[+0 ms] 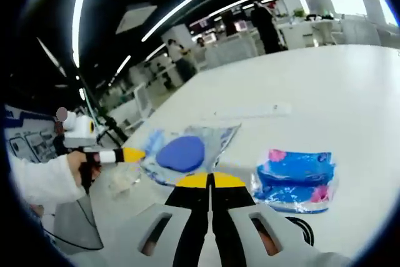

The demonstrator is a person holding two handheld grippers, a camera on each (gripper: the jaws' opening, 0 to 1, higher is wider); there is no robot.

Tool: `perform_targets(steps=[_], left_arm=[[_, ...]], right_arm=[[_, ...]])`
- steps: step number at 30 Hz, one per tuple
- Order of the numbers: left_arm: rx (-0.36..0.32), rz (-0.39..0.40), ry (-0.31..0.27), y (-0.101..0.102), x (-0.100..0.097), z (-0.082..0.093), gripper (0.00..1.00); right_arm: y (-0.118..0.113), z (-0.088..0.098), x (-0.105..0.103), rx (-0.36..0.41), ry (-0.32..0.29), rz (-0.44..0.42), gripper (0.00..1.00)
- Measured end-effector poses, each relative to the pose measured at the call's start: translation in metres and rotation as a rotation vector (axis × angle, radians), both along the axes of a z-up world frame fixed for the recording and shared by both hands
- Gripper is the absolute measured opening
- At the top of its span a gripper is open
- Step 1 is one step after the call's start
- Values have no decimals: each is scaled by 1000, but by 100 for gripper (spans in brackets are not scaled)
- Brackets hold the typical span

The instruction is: Arrange the tabletop items into an orderly group along one side of the table until the central work area is clear of visible clutter.

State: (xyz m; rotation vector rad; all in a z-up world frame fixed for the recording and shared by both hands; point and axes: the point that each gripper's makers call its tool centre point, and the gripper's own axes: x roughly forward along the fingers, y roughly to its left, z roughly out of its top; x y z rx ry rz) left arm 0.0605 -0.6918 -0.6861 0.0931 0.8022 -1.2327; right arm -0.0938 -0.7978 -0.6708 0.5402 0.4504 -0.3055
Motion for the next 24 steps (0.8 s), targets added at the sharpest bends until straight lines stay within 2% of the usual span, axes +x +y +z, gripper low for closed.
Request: perform_targets(steps=[6,13,24], left_arm=[[38,-3,30,-9,6,-24,0],[70,-8,38,-14,7,-41,0],[92,13,51,-14,11,-52,0]], right_arm=[[-6,-23,1,23,50,-12,0],[-11,-48,-1,55,92,-15,0],[-13,-63,3,59,140,-17,0]])
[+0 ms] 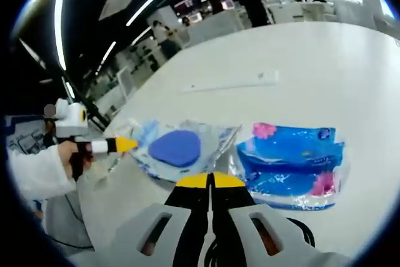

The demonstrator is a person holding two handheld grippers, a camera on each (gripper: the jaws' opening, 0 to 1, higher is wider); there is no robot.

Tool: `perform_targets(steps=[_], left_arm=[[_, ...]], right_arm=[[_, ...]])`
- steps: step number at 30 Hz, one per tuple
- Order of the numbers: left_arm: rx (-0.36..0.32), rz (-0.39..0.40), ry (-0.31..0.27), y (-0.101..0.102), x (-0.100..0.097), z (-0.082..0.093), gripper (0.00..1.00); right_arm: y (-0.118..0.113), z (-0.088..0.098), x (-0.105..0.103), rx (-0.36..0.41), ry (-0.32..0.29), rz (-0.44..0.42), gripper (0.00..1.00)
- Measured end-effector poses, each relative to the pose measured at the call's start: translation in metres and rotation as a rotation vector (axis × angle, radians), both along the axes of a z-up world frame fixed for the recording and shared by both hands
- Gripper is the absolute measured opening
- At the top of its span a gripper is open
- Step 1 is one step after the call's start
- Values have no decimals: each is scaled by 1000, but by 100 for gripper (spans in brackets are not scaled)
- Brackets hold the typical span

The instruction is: Arrange the tabletop items into an orderly group along one side of the table until the central work area is clear of visible clutter.

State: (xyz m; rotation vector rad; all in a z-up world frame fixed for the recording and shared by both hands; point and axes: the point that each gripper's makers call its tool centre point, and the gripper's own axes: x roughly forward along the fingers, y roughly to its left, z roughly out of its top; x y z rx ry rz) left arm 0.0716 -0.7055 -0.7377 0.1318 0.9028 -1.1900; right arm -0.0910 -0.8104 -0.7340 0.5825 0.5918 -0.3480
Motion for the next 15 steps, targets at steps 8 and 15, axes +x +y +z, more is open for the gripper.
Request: perform_targets(steps=[8,15], left_arm=[[10,8,9,0,2,-7,0],[44,6,13,3,0,-18,0]], right_arm=[[0,-11,-1,13,29,4,0],[1,-19,-4,28,55,-2,0]])
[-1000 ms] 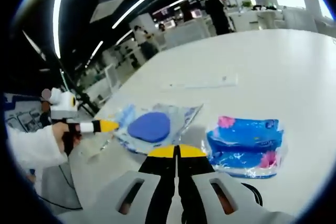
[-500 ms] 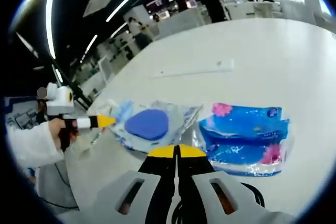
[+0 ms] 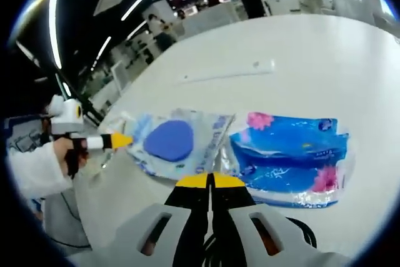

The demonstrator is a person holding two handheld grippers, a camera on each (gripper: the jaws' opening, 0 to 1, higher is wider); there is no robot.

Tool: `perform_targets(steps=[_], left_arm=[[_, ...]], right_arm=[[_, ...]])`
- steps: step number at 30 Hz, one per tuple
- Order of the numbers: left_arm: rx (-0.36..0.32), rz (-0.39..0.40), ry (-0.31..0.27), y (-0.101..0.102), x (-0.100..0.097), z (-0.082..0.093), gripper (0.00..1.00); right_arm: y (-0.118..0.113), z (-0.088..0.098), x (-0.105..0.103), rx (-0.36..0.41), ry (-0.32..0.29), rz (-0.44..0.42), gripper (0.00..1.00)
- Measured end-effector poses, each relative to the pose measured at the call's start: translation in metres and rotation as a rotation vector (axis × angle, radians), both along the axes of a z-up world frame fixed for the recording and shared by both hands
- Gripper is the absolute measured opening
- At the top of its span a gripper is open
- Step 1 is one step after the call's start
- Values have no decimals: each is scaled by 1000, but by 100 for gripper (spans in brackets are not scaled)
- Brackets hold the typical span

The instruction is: Arrange the tabletop items into an orderly group along one side of the table until the central work area is clear of visible clutter.

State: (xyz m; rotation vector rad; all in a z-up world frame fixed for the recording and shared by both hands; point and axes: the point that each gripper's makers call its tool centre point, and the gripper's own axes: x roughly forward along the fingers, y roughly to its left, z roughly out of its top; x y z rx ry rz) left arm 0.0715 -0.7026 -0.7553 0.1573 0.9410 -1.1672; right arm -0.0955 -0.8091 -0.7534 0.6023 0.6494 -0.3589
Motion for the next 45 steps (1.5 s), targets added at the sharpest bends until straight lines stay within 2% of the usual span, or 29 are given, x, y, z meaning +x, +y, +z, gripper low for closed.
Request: perform_targets(steps=[8,10,13,16,24,29,34,36,42,45], left_arm=[[29,31,23,5,-1,-14,0],[31,28,18,4,-2,-14,0],[41,-6,-24,3,-3,-15,0],[33,25,-2,4,-2,-15,0],[35,26,-10,4,-1,-15,0],[34,38,-6,4,0,-15,0],[33,48,-10,4,0,-15,0],[31,53,-6,4,0,-15,0],[31,47,-18,3,-1,-15,0],[29,44,-25,4,-2,-15,0]], right_arm=[[2,-8,-2,0,31,21,0],[2,-11,-3,-3,38,26,0],[2,-15,-3,-7,47,28,0],[3,-18,-5,1,56,27,0],[3,-23,-5,-4,70,37,0],[3,-20,-5,-25,79,41,0],[5,-9,-8,-53,75,41,0],[4,-1,-9,-94,65,55,0],[0,35,-13,-150,-7,54,0],[-4,60,-19,-174,-52,44,0]])
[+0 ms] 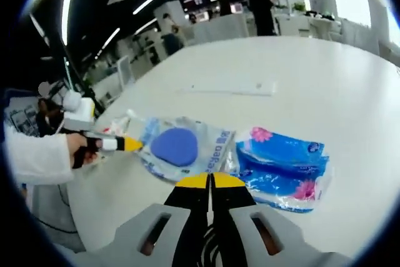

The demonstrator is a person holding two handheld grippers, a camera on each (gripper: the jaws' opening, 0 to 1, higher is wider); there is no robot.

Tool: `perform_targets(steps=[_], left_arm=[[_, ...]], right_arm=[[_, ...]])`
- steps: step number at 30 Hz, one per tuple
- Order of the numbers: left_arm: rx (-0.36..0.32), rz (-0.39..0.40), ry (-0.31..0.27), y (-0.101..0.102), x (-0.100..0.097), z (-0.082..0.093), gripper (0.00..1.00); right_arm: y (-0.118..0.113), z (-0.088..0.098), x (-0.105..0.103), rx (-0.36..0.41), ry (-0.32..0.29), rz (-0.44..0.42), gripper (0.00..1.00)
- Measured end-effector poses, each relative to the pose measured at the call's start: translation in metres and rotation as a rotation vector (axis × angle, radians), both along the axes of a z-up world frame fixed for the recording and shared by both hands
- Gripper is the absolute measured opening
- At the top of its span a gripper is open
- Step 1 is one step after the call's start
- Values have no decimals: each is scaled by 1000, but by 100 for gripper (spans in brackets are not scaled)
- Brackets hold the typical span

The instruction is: Arrange the tabletop items into an orderly group along one side of the table until the central work area is clear of visible clutter.

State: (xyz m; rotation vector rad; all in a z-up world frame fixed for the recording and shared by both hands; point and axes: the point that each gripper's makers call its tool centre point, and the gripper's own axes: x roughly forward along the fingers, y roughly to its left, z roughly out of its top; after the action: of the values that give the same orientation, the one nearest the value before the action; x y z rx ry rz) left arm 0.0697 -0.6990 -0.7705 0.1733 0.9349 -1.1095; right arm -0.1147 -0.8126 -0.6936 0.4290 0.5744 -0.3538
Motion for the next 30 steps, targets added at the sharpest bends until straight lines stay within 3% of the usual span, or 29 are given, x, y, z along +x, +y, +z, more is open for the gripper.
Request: perform_targets(steps=[7,10,17,19,24,30], left_arm=[[10,-19,-21,0,-2,1,0],[10,-18,-25,0,-2,1,0],[15,-19,-37,0,-3,2,0],[16,-30,-63,0,-4,3,0],[17,-59,-83,1,-6,7,2],[-66,-44,-111,-1,-1,27,18]], right_arm=[[-3,60,-25,-40,-117,-28,0],[-1,98,-40,-47,-197,-57,0],[11,166,-65,-108,-282,-56,0],[13,181,-70,-158,-287,-29,0],[19,200,-82,-174,-309,-29,0],[24,198,-101,-163,-319,-70,0]])
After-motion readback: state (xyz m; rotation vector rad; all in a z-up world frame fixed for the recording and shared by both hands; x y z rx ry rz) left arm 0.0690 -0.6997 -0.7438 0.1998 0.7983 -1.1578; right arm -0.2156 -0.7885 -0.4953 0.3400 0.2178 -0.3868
